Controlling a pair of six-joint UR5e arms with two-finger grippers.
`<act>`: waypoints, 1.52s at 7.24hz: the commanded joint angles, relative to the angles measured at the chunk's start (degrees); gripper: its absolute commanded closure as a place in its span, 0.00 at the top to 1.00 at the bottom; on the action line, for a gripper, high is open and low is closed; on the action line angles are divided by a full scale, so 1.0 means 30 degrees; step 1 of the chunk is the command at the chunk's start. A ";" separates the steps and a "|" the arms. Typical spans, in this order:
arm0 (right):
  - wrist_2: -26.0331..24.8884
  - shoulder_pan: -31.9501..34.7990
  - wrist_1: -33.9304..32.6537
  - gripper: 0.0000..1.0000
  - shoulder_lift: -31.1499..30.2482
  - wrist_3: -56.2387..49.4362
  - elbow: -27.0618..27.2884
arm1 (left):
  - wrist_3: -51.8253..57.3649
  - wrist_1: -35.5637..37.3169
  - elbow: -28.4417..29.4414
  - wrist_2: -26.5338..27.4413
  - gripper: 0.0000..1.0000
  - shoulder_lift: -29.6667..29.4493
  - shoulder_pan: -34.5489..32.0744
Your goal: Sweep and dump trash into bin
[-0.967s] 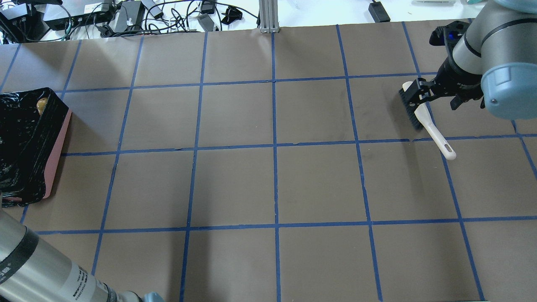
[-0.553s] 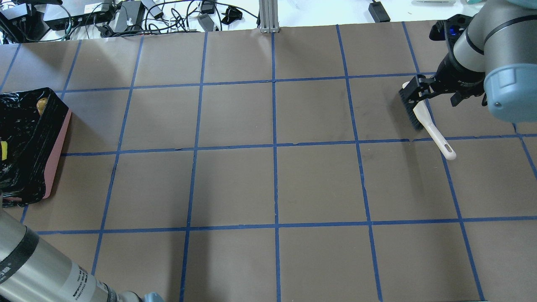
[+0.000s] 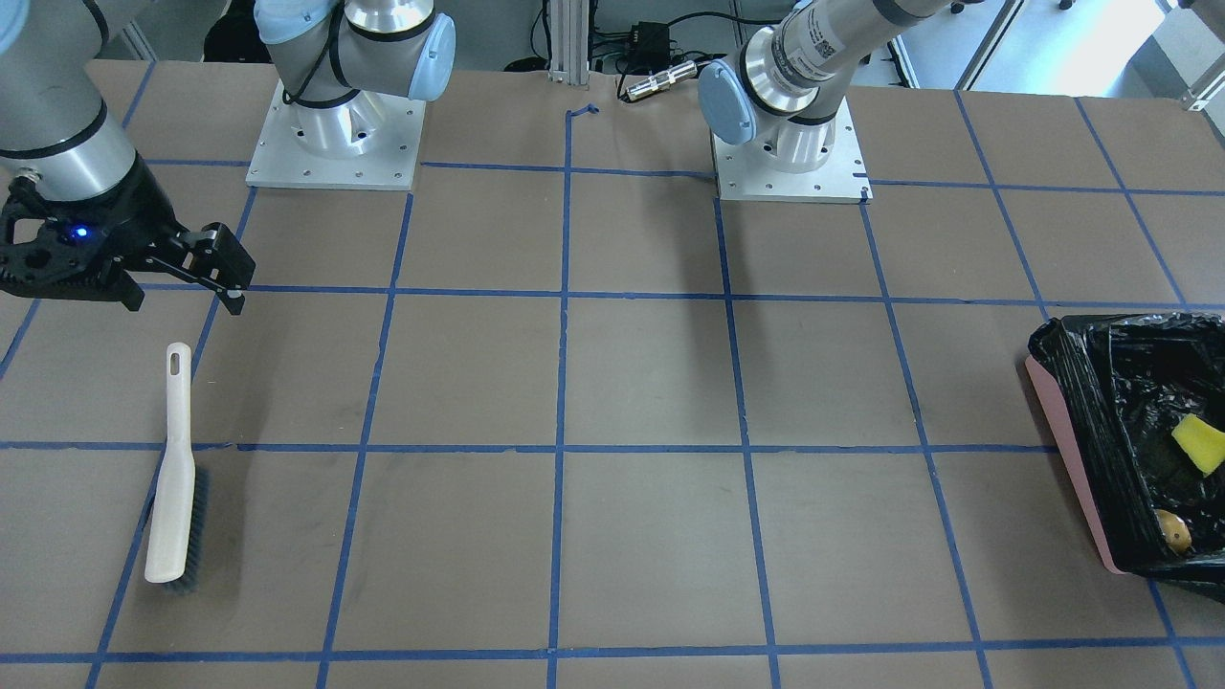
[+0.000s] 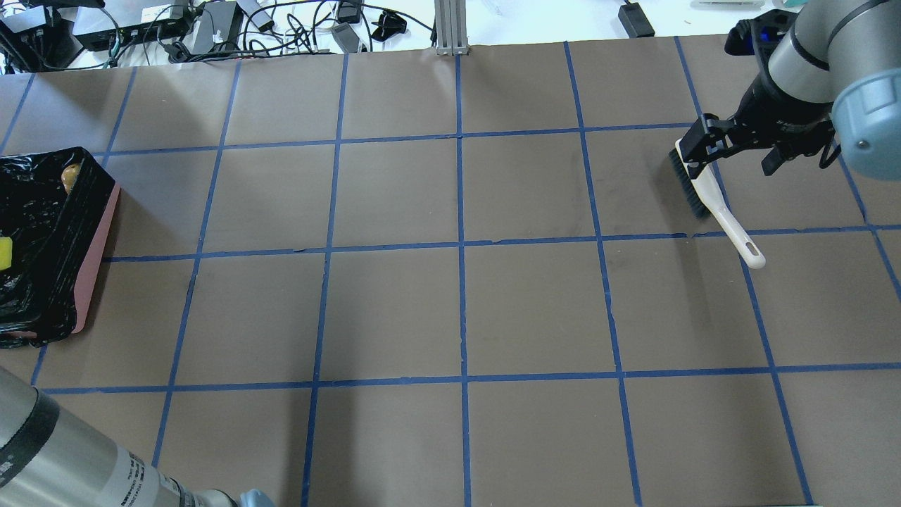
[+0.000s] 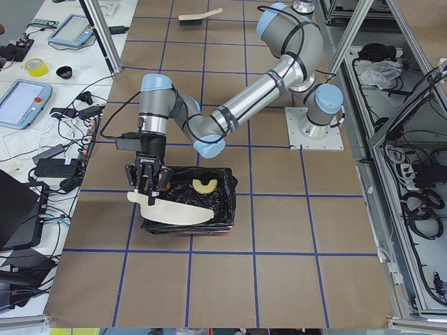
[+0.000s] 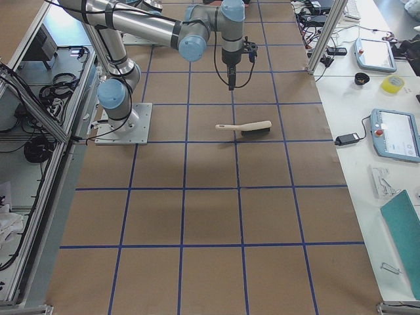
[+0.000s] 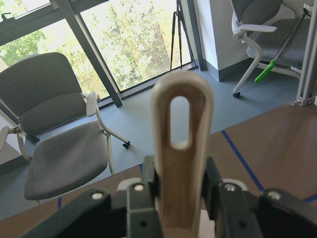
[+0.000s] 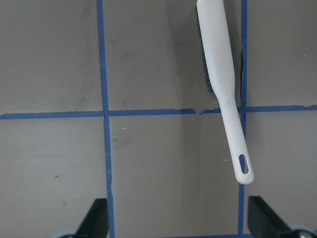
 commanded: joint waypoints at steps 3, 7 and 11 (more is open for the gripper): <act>0.0018 0.1987 0.2000 1.00 -0.0134 0.0716 -0.0902 | -0.1539 -0.7922 0.2068 -0.3078 0.00 0.1623 0.0319; 0.0370 0.2694 0.3729 1.00 -0.0515 0.1184 -0.0902 | -0.8152 -1.2267 0.1980 -0.7329 0.00 0.1833 -0.0351; 0.0371 0.2958 0.3879 1.00 -0.0779 0.1214 -0.0844 | -1.5330 -1.2913 0.2097 -0.9620 0.00 0.0662 -0.3103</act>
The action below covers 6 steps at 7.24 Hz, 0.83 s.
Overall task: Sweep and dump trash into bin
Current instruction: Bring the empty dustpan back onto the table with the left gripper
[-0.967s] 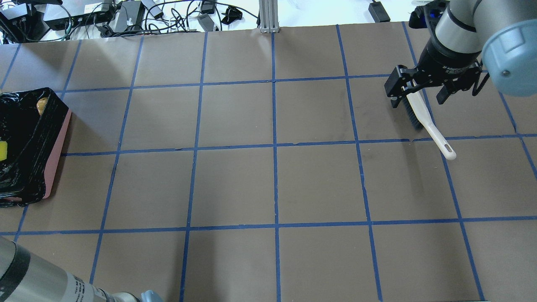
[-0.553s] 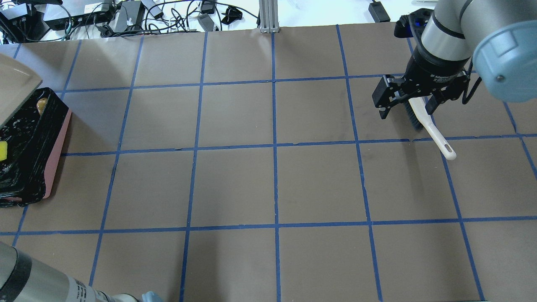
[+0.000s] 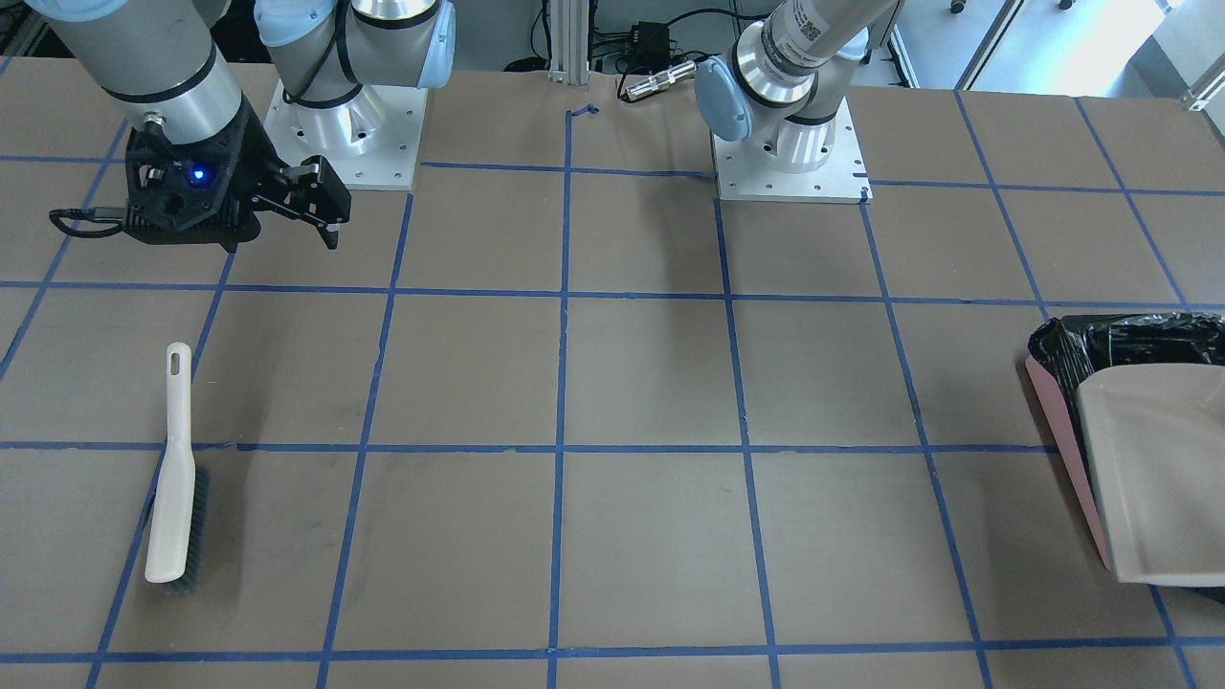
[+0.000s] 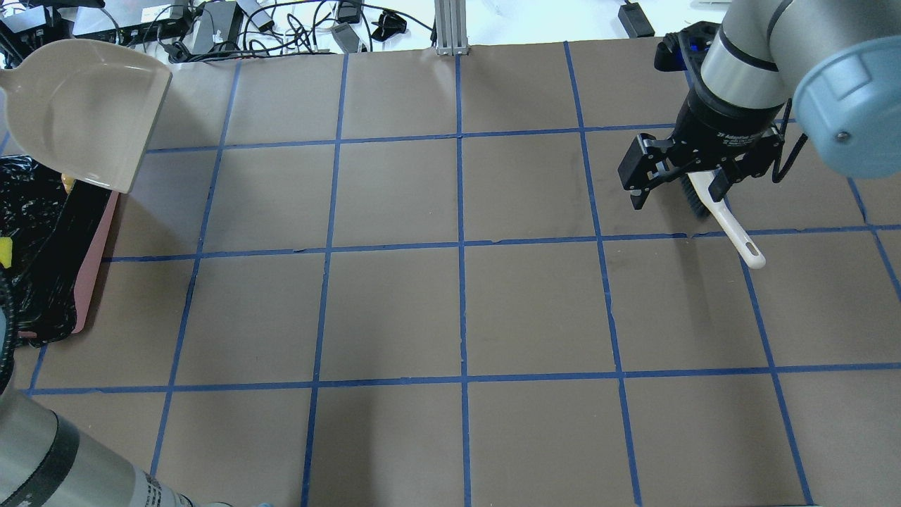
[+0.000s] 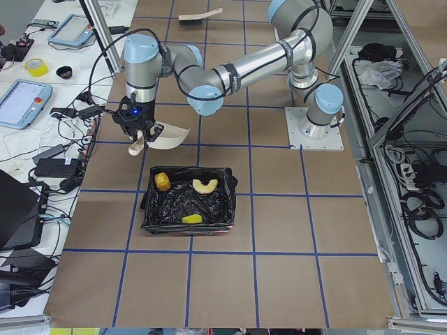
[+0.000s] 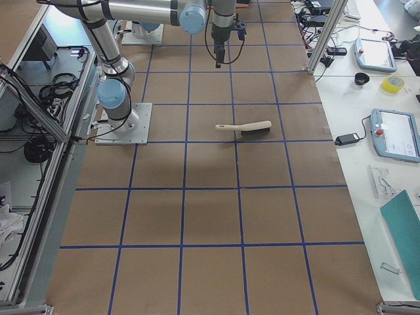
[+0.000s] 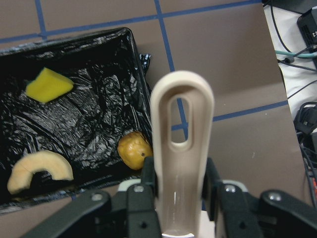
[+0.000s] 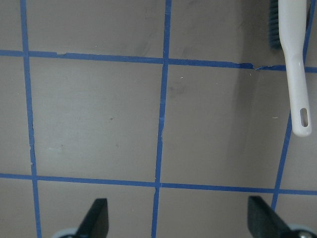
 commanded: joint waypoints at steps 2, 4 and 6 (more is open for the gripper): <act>0.0037 0.0136 0.0092 1.00 -0.0019 0.0089 0.0054 | -0.4450 -0.1227 0.0051 -0.1315 0.00 -0.1334 -0.1528; 0.0008 0.0166 0.0151 1.00 -0.0019 0.0265 0.0025 | -0.5111 -0.2393 0.0022 -0.2056 0.00 -0.1806 -0.2056; 0.0008 0.0166 0.0151 1.00 -0.0019 0.0265 0.0025 | -0.4848 -0.2491 -0.0443 -0.2086 0.00 -0.2011 -0.2263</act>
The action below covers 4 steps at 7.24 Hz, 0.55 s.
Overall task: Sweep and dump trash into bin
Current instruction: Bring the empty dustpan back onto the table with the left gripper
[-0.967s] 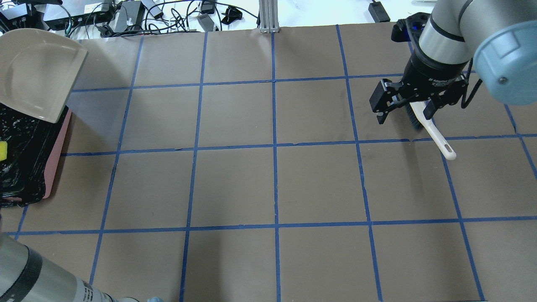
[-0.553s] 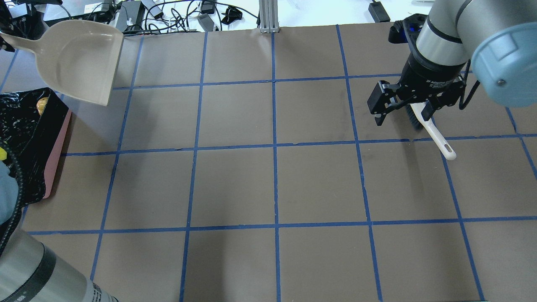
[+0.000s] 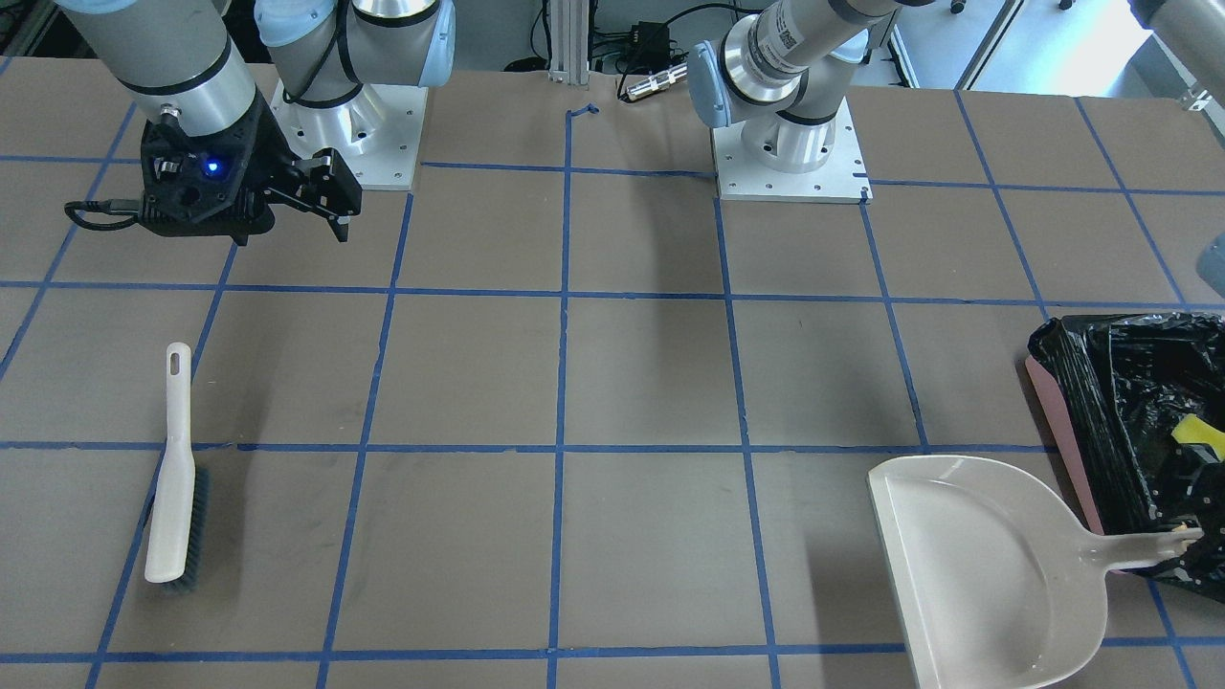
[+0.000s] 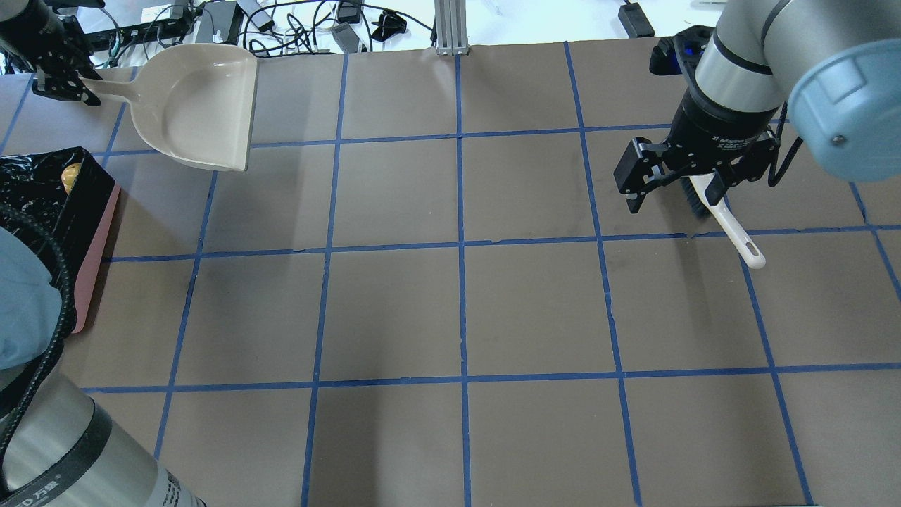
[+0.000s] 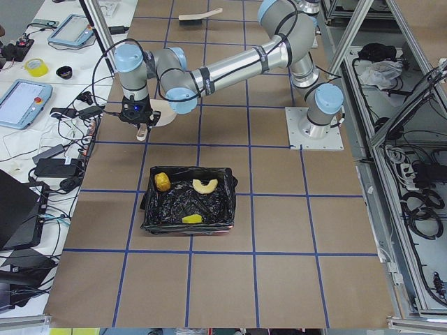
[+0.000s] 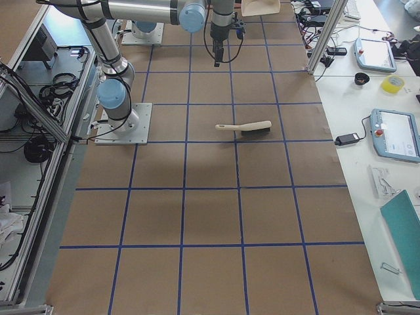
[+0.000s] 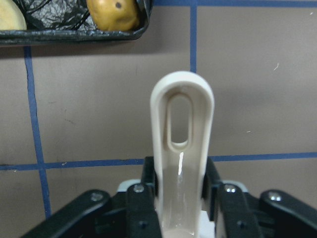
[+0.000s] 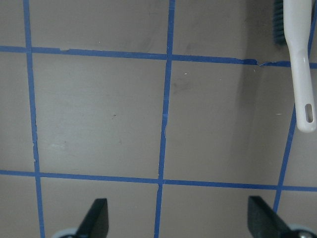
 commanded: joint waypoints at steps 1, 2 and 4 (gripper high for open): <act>-0.0030 0.0002 0.0003 1.00 0.0013 0.0008 0.0011 | 0.0305 -0.0125 -0.0841 -0.0066 0.00 -0.0355 -0.0364; -0.0030 0.0002 0.0003 1.00 0.0013 0.0008 0.0011 | 0.0104 -0.0066 -0.1340 -0.0153 0.00 -0.0386 -0.0482; -0.0030 0.0002 0.0003 1.00 0.0013 0.0008 0.0011 | 0.0103 0.0226 -0.1841 -0.0476 0.00 -0.0590 -0.0832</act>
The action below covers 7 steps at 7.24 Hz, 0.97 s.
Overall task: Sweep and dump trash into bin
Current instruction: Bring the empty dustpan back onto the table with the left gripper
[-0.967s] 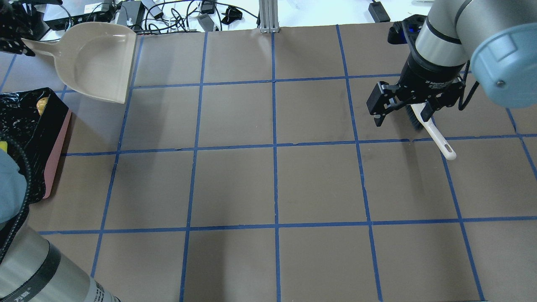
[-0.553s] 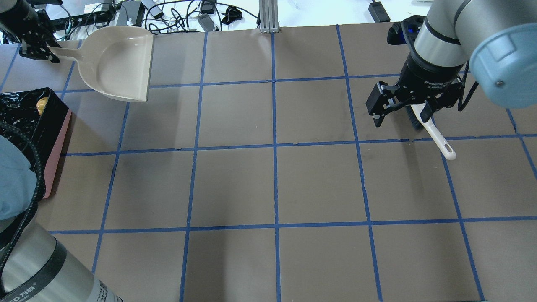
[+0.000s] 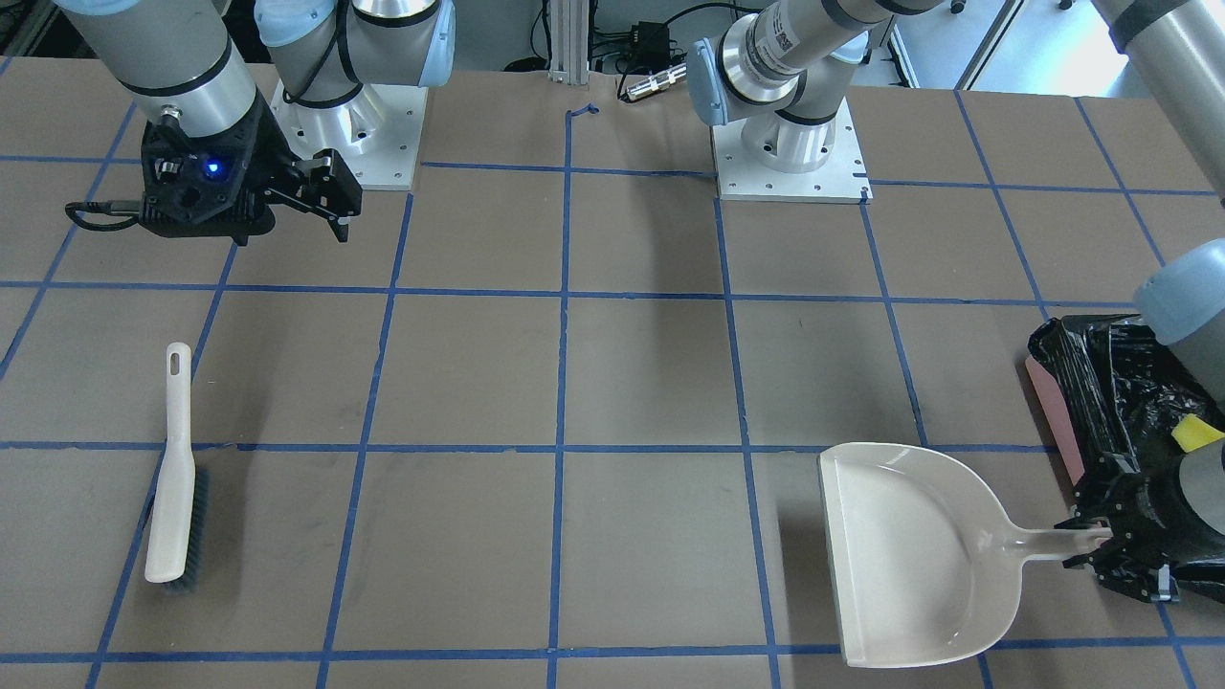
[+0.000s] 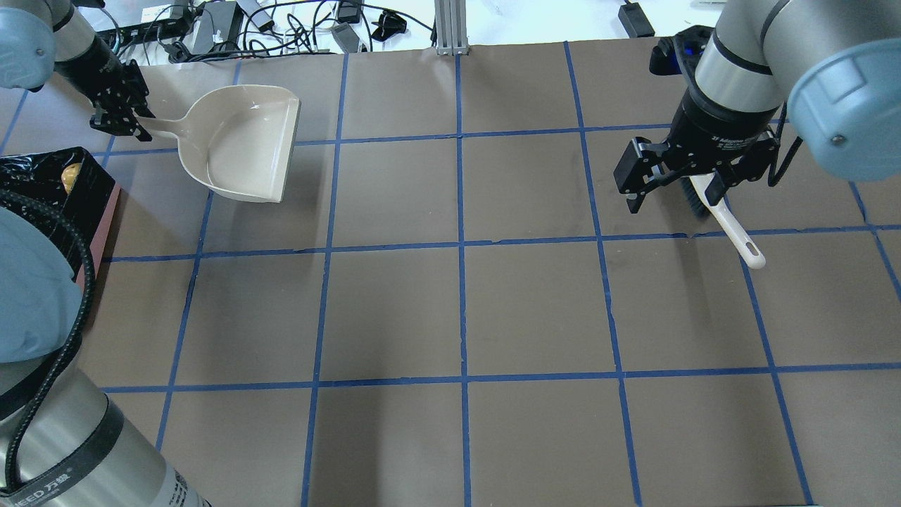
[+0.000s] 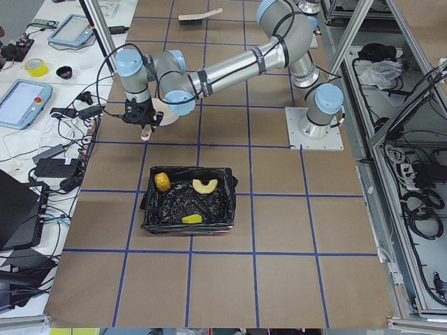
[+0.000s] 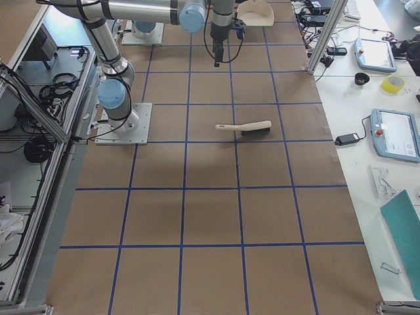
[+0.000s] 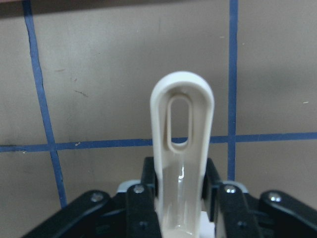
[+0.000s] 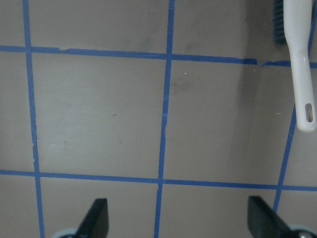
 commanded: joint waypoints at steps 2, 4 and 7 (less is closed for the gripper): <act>-0.0014 0.0000 -0.0001 1.00 0.0001 0.0000 0.0000 | -0.1696 0.0677 -0.0503 -0.0130 0.00 -0.0626 -0.0770; -0.0014 0.0000 -0.0030 1.00 0.0001 0.0000 0.0000 | -0.2815 0.0765 -0.0939 0.0074 0.00 -0.0804 -0.1094; -0.0569 -0.0029 -0.0059 1.00 -0.0116 0.0000 -0.0058 | -0.2502 0.2578 -0.2522 0.1383 0.00 -0.0249 -0.1766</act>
